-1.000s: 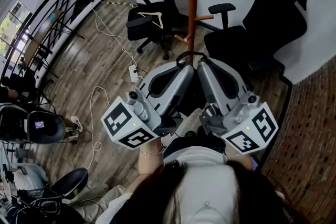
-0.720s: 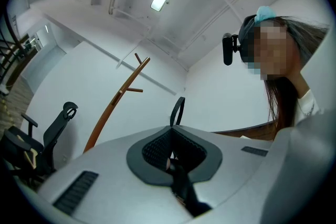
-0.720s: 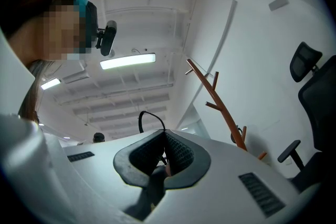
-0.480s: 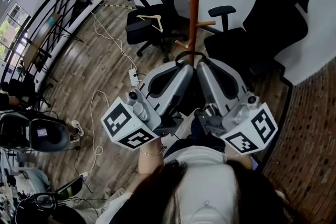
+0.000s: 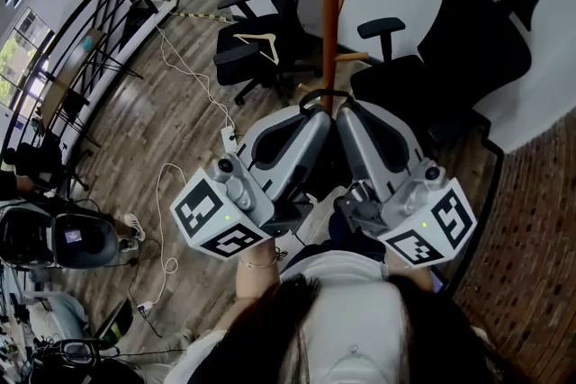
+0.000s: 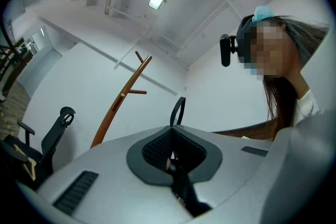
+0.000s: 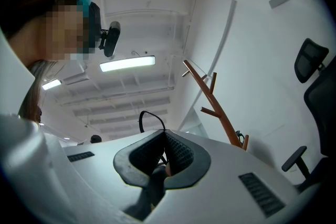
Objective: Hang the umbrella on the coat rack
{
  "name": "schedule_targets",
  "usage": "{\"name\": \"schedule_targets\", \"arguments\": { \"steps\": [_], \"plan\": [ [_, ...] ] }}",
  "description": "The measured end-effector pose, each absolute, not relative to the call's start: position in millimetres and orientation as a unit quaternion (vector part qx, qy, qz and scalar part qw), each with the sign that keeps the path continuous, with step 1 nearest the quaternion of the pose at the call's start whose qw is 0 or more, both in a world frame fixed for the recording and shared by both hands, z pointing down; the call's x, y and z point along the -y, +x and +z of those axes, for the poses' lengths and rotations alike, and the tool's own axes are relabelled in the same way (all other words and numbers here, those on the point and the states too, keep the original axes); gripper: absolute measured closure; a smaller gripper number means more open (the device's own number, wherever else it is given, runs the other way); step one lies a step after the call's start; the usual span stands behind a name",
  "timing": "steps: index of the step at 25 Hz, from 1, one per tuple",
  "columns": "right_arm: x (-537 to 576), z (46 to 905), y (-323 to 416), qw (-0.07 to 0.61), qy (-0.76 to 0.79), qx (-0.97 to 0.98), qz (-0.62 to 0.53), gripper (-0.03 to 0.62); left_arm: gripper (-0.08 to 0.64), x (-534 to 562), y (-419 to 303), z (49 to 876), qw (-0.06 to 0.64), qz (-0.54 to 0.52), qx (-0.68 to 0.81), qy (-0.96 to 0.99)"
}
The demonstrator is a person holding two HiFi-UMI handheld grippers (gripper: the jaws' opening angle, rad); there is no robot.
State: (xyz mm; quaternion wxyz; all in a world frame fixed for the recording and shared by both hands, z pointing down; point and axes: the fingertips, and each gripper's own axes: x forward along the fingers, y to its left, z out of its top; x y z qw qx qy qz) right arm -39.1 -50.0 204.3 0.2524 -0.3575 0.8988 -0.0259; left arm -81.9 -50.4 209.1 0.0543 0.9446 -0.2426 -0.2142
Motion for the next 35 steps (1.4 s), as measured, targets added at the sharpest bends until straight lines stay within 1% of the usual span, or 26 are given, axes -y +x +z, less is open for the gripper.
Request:
{"name": "schedule_targets", "arguments": {
  "steps": [23,35],
  "plan": [
    [122.4,187.0,0.9,0.275,-0.33,-0.903,-0.018,0.557,0.552,122.0,-43.9,190.0,0.037,-0.222,0.242,0.944],
    [168.5,176.9,2.3,0.283,-0.312,-0.907,-0.013,0.557,0.552,168.8,-42.4,178.8,0.028,-0.227,0.249,0.941]
  ]
}}
